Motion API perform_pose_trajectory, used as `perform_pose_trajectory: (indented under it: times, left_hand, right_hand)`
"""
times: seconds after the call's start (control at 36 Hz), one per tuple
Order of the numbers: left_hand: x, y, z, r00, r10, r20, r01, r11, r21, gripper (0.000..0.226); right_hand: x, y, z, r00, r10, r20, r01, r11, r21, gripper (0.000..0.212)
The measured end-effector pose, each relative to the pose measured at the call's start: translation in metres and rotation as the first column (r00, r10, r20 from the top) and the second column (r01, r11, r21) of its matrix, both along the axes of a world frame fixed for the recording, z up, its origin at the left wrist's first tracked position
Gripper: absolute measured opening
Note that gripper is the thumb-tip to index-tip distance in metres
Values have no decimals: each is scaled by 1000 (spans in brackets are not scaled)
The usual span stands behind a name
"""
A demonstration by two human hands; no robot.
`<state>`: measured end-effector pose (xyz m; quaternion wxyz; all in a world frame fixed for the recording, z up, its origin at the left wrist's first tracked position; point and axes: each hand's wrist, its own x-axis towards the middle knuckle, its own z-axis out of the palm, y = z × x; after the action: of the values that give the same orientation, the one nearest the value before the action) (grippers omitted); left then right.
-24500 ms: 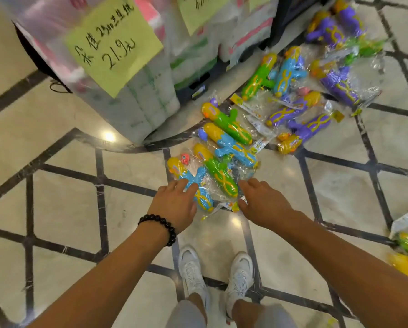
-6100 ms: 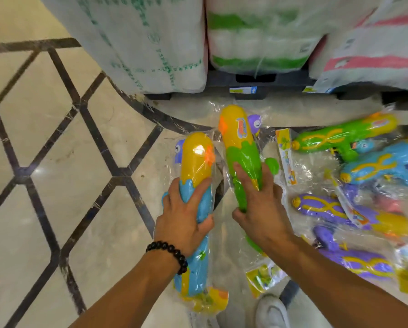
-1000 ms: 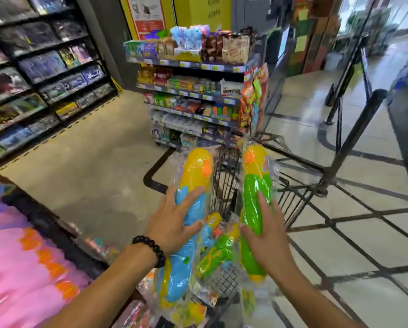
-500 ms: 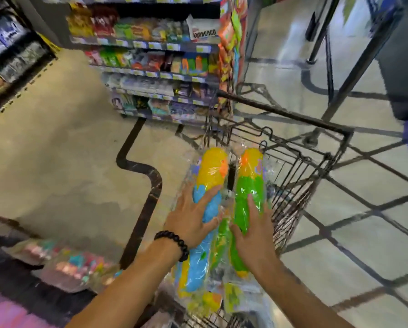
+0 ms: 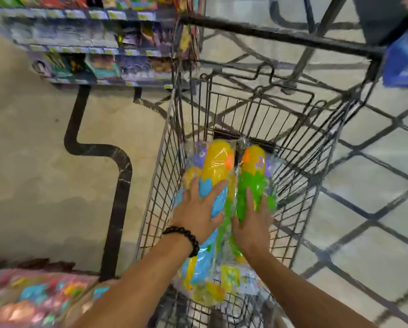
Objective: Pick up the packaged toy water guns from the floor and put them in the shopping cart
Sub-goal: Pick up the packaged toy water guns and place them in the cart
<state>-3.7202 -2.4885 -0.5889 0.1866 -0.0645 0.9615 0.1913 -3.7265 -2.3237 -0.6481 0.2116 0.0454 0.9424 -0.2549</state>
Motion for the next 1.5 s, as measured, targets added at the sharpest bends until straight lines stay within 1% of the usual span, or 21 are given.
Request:
perform_pose_trajectory:
  times: [0.08, 0.19, 0.31, 0.44, 0.53, 0.67, 0.75, 0.81, 0.94, 1.06, 1.19, 1.33, 1.42, 1.5]
  left_hand:
    - [0, 4, -28, 999, -19, 36, 19, 1000, -5, 81]
    - [2, 9, -64, 999, -23, 43, 24, 1000, -20, 81]
    - [4, 15, -96, 999, -13, 53, 13, 1000, -6, 80]
    - [2, 19, -124, 1000, 7, 17, -8, 996, 84, 78]
    - [-2, 17, -141, 1000, 27, 10, -28, 996, 83, 78]
    - [-10, 4, -164, 996, 73, 48, -73, 997, 6, 79]
    - [-16, -4, -169, 995, 84, 59, -82, 996, -29, 78]
    - [-18, -9, -174, 995, 66, 80, -62, 997, -45, 78]
    - [-25, -15, -188, 993, 34, 114, -25, 996, -82, 78]
    - [-31, -9, -200, 993, -3, 118, 22, 987, -161, 78]
    - [-37, 1, -215, 989, -24, 147, 59, 969, -240, 79]
    - [-44, -3, -218, 986, -11, 168, 45, 979, -198, 79]
    - [-42, -7, -213, 984, -3, 179, 26, 992, -124, 79]
    - [-32, -9, -203, 991, 24, 130, -17, 998, -53, 79]
  right_hand:
    - [2, -4, -31, 1000, -10, 1, 10, 999, 45, 90]
    - [13, -9, -70, 999, -27, -21, 29, 995, 92, 90]
    - [25, -8, -103, 998, -35, -54, 40, 994, 101, 89]
    - [35, -10, -121, 996, -76, -50, 80, 992, 97, 87]
    - [37, -10, -127, 995, -76, -68, 82, 993, 87, 91]
    - [47, -4, -140, 991, -123, -57, 126, 991, 38, 93]
    - [54, 0, -146, 991, -121, -52, 124, 991, 55, 90]
    - [53, 0, -148, 992, -118, -50, 121, 991, 60, 89]
    - [41, -4, -158, 992, -126, -14, 126, 991, 50, 95]
    - [38, 0, -171, 994, -105, -22, 105, 994, 15, 94]
    - [29, 1, -179, 989, -149, -12, 149, 989, -7, 96]
    - [23, 3, -177, 988, -157, -9, 156, 987, -43, 99]
    - [17, 1, -169, 981, -196, -3, 195, 980, -30, 97]
    - [12, -2, -153, 982, -187, -33, 186, 982, -22, 93]
